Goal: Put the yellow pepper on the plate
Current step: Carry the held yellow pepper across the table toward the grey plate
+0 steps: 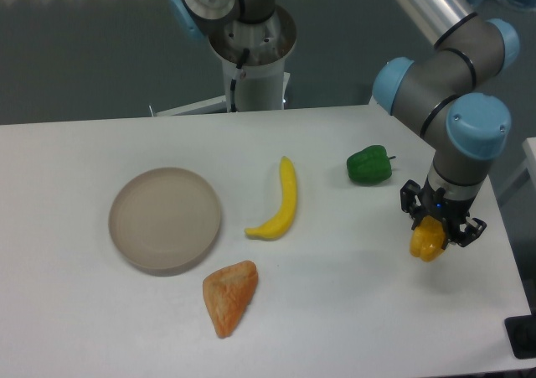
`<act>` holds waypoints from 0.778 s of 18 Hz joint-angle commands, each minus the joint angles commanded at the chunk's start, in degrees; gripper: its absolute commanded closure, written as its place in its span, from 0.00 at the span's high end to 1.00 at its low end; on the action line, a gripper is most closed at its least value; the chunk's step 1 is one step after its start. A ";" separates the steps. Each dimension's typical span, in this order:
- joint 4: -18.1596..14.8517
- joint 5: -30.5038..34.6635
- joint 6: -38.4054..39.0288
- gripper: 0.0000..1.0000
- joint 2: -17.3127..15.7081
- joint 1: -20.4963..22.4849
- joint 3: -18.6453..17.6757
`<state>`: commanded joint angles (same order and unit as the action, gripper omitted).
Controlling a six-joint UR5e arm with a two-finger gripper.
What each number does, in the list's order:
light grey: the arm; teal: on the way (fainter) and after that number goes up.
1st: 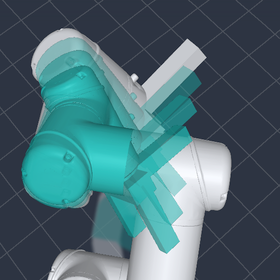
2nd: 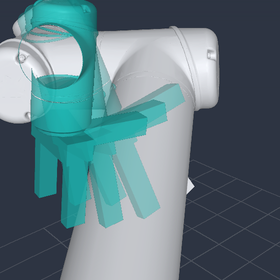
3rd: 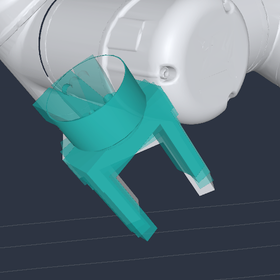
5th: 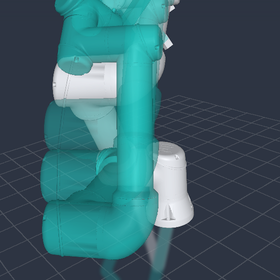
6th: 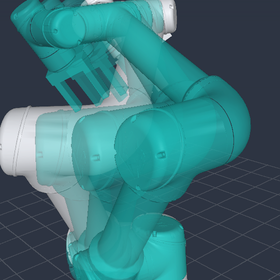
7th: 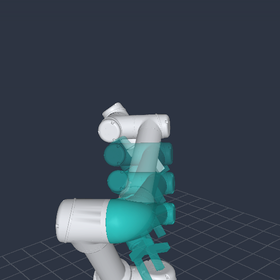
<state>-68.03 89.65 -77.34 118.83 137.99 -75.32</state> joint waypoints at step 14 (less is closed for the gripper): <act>-0.35 -1.76 5.62 0.19 -5.87 -8.51 -5.78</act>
<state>-68.38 87.89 -71.73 112.96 129.48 -81.10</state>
